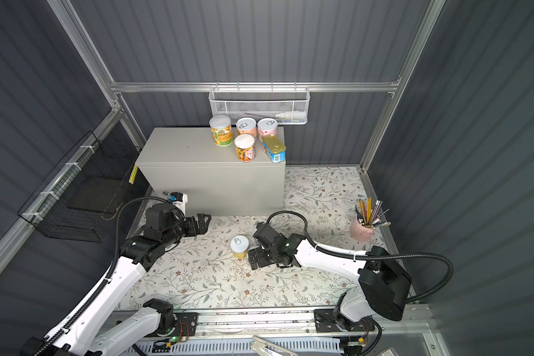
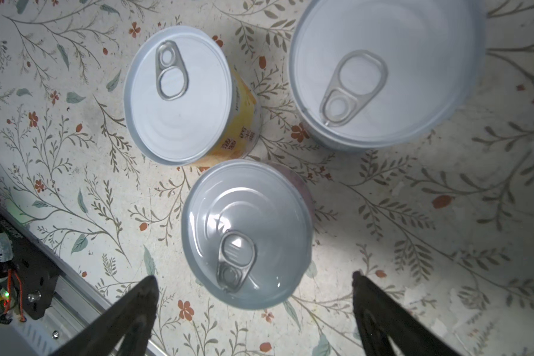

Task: Place and organize the canned foods onto the counter
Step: 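Close the right gripper around the pink-label can nearest the robot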

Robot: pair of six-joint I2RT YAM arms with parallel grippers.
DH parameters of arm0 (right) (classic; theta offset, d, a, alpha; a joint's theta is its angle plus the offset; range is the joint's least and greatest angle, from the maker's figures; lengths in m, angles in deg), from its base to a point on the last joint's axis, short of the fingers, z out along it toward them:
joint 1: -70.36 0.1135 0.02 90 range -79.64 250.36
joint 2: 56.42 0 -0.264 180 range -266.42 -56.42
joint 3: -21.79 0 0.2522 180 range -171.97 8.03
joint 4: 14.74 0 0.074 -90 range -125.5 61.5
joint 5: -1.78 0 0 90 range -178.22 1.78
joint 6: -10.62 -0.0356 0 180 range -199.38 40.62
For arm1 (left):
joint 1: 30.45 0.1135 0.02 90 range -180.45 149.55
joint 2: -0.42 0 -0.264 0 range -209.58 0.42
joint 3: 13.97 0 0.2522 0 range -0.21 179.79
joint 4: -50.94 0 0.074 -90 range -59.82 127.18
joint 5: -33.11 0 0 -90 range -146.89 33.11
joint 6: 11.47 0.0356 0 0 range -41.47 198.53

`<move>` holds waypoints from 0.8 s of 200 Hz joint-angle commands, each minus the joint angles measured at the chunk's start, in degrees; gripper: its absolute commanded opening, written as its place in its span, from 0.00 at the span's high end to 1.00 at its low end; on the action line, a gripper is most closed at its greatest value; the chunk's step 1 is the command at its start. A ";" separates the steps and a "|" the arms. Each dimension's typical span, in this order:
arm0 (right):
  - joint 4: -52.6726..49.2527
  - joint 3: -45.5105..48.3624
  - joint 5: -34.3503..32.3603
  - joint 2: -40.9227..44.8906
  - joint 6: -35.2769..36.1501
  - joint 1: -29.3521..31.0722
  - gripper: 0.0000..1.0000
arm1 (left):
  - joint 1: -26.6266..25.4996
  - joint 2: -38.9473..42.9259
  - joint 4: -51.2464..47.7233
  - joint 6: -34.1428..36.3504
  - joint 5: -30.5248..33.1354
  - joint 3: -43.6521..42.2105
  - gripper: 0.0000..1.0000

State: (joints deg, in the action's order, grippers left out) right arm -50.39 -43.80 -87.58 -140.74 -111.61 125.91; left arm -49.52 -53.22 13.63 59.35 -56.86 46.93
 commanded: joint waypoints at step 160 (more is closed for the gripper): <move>-4.73 -9.65 -6.59 -12.76 1.66 2.45 0.18 | 0.22 1.88 -3.60 0.47 3.48 -1.06 0.00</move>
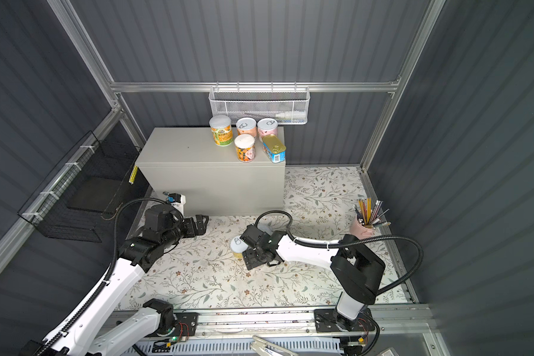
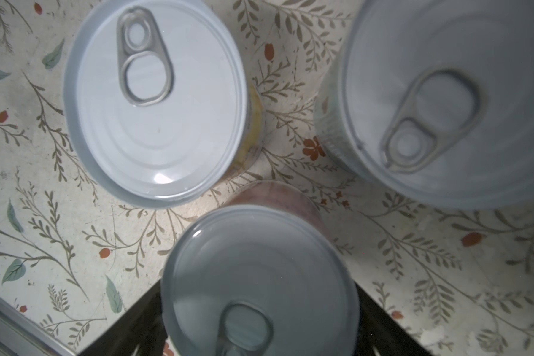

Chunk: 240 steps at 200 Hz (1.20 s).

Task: Place and organize the canned foods onto the counter
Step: 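Close the right gripper around the pink-label can nearest the robot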

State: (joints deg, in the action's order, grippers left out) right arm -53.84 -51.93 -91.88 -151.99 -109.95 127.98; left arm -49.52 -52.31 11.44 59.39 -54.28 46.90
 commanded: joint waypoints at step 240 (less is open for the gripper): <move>0.48 6.01 -0.43 11.57 -3.14 -1.18 0.30 | 0.26 0.79 1.31 0.67 -3.40 -4.82 0.00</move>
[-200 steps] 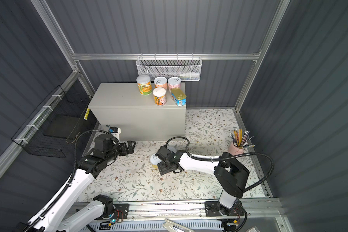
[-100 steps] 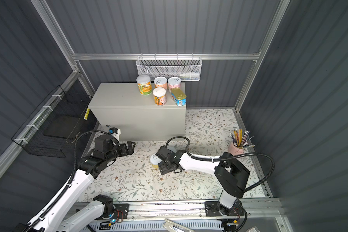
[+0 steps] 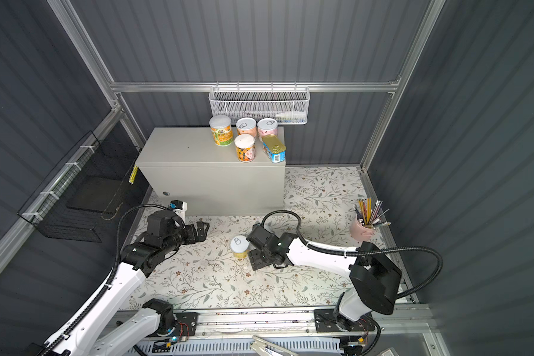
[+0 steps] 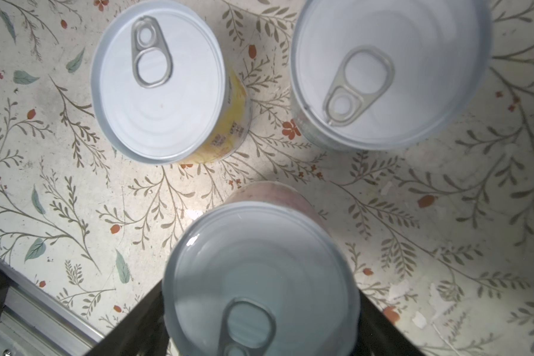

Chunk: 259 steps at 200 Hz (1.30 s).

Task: Place and organize the canned foods onto the counter
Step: 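Close the right gripper around the pink-label can nearest the robot, then lift the pink can with the right gripper while the left gripper moves toward it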

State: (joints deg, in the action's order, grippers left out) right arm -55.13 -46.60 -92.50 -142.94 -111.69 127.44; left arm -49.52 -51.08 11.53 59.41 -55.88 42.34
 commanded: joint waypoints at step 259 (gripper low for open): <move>-3.28 7.93 14.86 22.01 5.47 -21.29 0.28 | -0.48 -2.22 12.19 2.85 -28.09 -1.36 0.03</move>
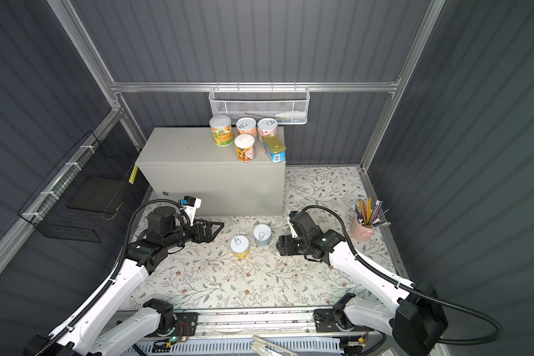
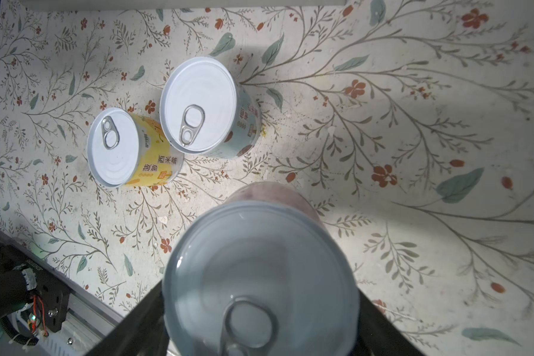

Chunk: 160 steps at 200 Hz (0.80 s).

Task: Place and organize the canned foods onto the counter
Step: 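Lift the pink can with the right gripper while the left gripper moves toward it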

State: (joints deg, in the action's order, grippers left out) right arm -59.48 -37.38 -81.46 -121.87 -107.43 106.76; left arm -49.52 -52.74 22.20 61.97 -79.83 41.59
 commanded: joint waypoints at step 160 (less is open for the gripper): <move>-0.86 -5.47 11.87 0.93 1.91 -2.17 0.28 | -20.15 -7.77 11.79 6.94 -7.30 -0.92 0.04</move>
State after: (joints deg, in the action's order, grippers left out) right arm -60.36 -40.02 -71.49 -122.18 -106.25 105.03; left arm -68.14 -59.17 31.70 65.53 -85.52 41.31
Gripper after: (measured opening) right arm 0.761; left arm 0.958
